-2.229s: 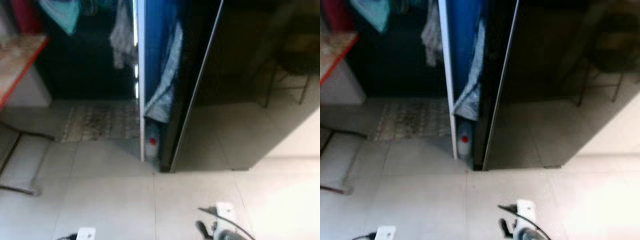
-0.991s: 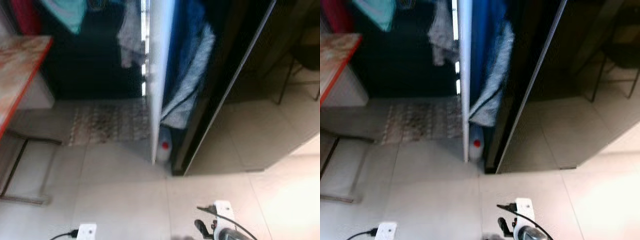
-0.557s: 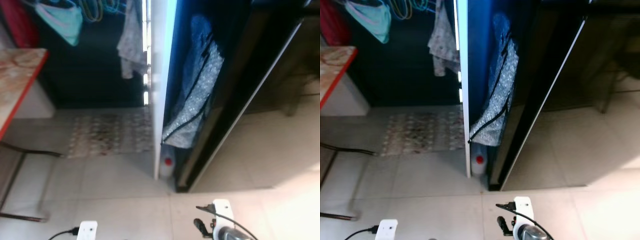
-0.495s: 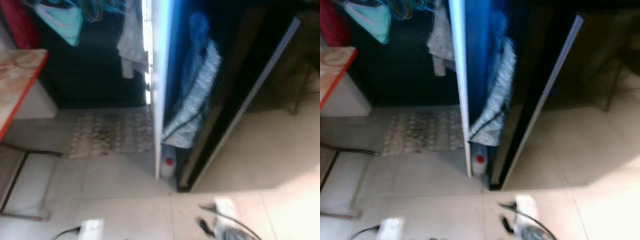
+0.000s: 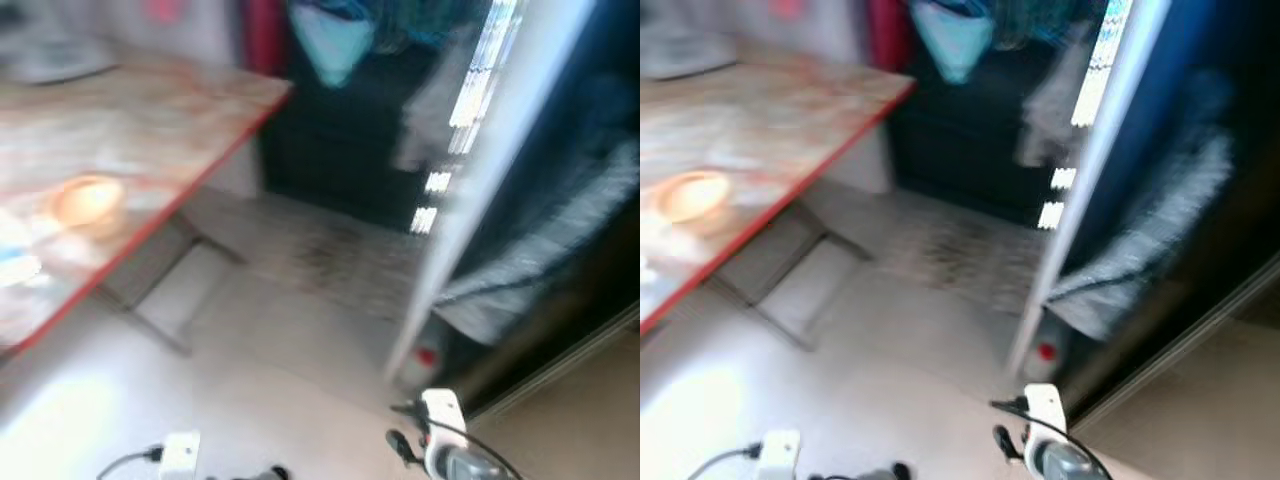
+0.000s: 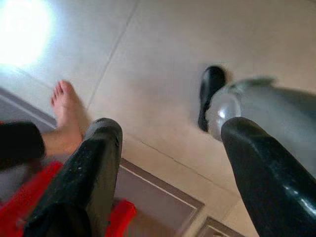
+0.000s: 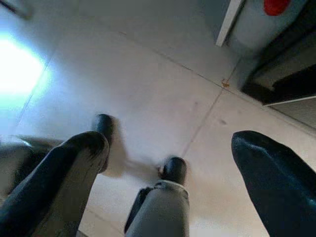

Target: Restocking fridge

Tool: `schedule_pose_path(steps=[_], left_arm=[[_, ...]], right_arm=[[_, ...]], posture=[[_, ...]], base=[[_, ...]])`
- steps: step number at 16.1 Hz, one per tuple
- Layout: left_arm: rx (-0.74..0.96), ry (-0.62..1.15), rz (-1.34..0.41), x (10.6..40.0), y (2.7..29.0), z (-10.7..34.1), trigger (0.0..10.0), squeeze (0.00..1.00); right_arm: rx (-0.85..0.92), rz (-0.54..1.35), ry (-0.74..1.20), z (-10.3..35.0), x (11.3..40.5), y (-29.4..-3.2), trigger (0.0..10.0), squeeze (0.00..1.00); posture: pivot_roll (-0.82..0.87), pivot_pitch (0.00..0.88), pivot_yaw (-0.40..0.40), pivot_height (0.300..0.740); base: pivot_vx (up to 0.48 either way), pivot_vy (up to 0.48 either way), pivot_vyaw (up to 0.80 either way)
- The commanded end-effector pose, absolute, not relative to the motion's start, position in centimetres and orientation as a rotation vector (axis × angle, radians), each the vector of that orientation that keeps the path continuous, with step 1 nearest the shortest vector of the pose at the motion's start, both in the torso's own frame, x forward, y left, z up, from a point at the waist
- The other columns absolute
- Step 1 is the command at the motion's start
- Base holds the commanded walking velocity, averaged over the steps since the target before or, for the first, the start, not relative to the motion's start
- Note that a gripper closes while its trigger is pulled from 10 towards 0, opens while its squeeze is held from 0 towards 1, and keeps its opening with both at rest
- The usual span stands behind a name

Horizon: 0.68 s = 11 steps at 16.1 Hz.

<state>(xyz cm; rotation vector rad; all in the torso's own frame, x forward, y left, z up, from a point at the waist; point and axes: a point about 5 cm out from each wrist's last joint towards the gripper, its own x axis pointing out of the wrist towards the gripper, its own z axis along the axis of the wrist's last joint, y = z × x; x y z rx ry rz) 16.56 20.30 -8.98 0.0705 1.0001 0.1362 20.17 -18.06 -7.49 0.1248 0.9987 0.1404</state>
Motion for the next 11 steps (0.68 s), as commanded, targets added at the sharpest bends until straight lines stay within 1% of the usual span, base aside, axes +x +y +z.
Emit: schedule_pose_path(steps=[1, 2, 3, 7, 9, 11], left_arm=[[0.060, 1.025, 0.161, 15.9, 20.7, -9.2, 10.0, 0.00], [0.060, 1.026, 0.162, 15.9, 20.7, -9.2, 10.0, 0.00], [0.024, 1.010, 0.208, 16.4, 19.9, -9.1, 10.0, 0.00], [-0.001, 1.021, 0.228, 16.1, 19.1, -9.4, 10.0, 0.00], [-0.008, 1.013, 0.262, 15.8, 19.5, -9.4, 10.0, 0.00], [0.028, 1.030, 0.234, 15.6, 19.6, -9.5, 10.0, 0.00]], right_arm=[[0.130, 0.143, 1.006, -7.5, 20.1, -17.8, 10.0, 0.00], [0.130, 0.143, 1.006, -7.5, 20.2, -17.7, 10.0, 0.00], [0.096, 0.148, 1.004, -7.2, 20.7, -18.5, 10.0, 0.00], [0.073, 0.123, 1.013, -7.2, 20.4, -19.5, 10.0, 0.00], [0.096, 0.093, 1.035, -7.5, 20.0, -19.4, 10.0, 0.00], [0.135, 0.030, 1.036, -7.7, 19.6, -19.3, 10.0, 0.00]], posture=[[0.07, 0.103, -0.055, 0.740], [0.07, 0.103, -0.055, 0.740], [0.09, 0.073, -0.109, 0.740], [0.06, 0.081, -0.111, 0.740], [0.02, 0.091, -0.073, 0.740], [-0.02, 0.080, -0.033, 0.740]], base=[[0.000, 0.000, 0.80], [0.000, 0.000, 0.80], [0.000, 0.000, 0.80], [0.000, 0.000, 0.75], [0.000, 0.000, 0.00], [0.000, 0.000, 0.00]])
